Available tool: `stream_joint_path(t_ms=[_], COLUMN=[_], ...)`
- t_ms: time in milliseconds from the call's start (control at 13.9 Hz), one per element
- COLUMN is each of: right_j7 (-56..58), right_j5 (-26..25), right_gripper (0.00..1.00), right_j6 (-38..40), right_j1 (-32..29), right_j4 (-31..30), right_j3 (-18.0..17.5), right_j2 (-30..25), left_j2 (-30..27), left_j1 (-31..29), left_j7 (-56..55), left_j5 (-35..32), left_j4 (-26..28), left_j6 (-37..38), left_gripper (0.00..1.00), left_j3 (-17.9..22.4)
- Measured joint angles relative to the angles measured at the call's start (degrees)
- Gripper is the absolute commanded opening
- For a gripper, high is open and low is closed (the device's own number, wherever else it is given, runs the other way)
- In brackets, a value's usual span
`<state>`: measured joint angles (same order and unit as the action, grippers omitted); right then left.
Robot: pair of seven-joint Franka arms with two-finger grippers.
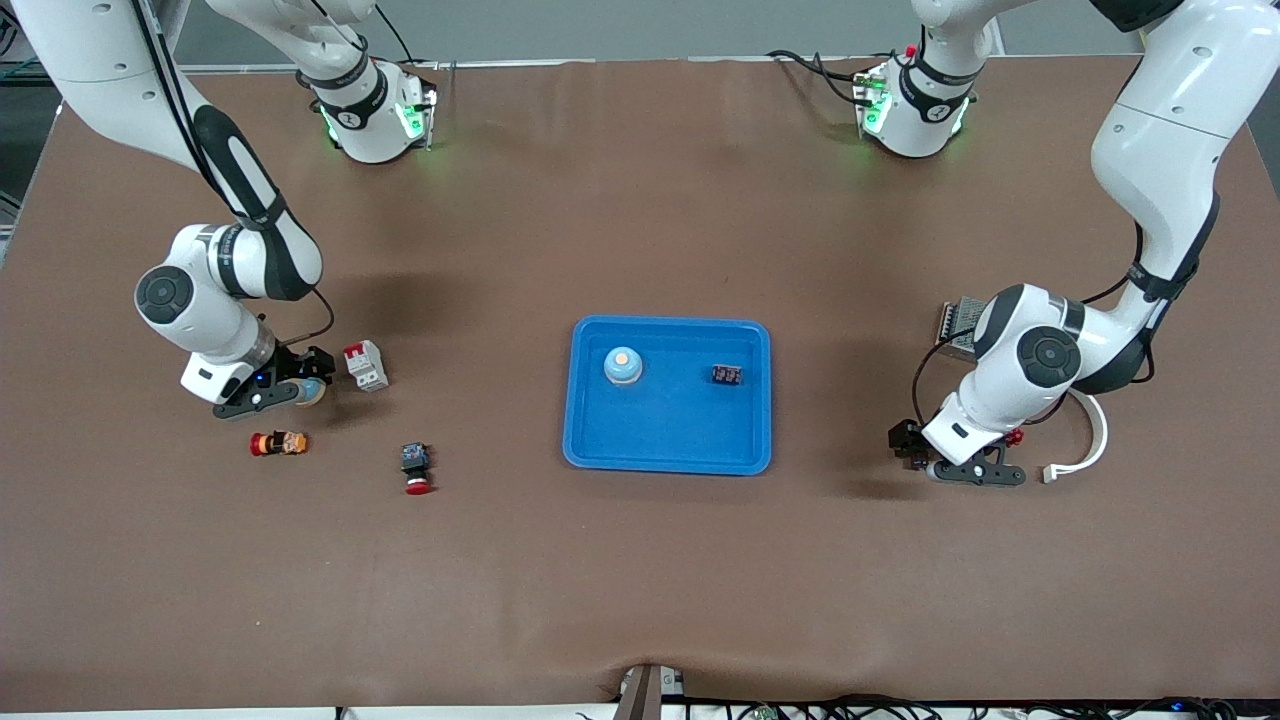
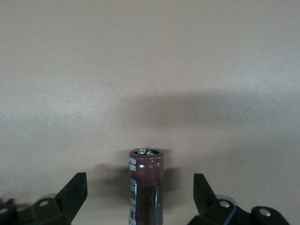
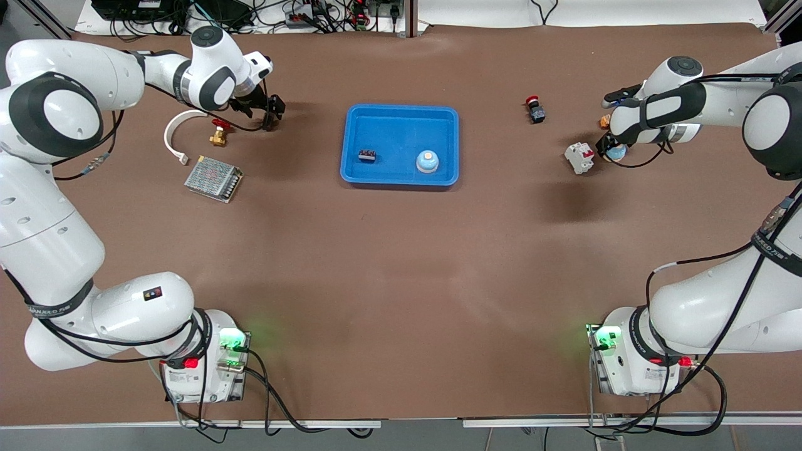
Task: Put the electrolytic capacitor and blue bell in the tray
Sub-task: 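Grasp the second bell with the right gripper while the left grasps capacitor, then lift the bell and capacitor and carry both toward the blue tray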
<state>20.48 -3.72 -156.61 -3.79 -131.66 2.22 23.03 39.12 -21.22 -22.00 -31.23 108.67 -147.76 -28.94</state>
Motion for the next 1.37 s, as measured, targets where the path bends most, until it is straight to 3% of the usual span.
stream_joint_path(t_ms=[72, 144, 504, 720, 863, 1151, 1367], right_j7=[0.0, 0.0, 0.0, 0.0, 0.0, 0.0, 0.0], right_j5=[0.0, 0.0, 0.0, 0.0, 0.0, 0.0, 0.0], right_gripper=[1.0, 1.0, 1.0, 0.83, 0.81, 0.66, 0.58], right_j6=[0.0, 0.0, 0.0, 0.0, 0.0, 0.0, -0.02], right_j1=[-0.01, -0.02, -0.07, -0.15, -0.2, -0.22, -0.22], right_j4=[0.0, 0.0, 0.0, 0.0, 0.0, -0.02, 0.0], right_j3=[0.0, 0.0, 0.0, 0.03, 0.04, 0.04, 0.04], right_j2=[0.0, 0.0, 0.13, 0.14, 0.14, 0.15, 0.12], left_j2=[0.05, 0.06, 0.06, 0.06, 0.06, -1.83, -6.85], left_j1=[0.03, 0.18, 2.85, 2.82, 2.64, -0.69, -4.14], left_j7=[-0.72, -2.28, -8.74, -8.85, -9.66, -14.83, -15.11], left_j5=[0.0, 0.0, -0.14, -0.2, -0.2, -0.23, 7.09], left_j4=[0.0, 0.0, -0.16, -0.27, -0.33, -1.76, -5.03], left_j6=[0.0, 0.01, 2.6, 2.85, 2.87, 5.06, 13.62], left_gripper=[0.1, 0.0, 0.0, 0.0, 0.0, 0.0, 0.0], left_j3=[0.0, 0.0, -0.03, 0.03, 0.07, 0.05, -1.07])
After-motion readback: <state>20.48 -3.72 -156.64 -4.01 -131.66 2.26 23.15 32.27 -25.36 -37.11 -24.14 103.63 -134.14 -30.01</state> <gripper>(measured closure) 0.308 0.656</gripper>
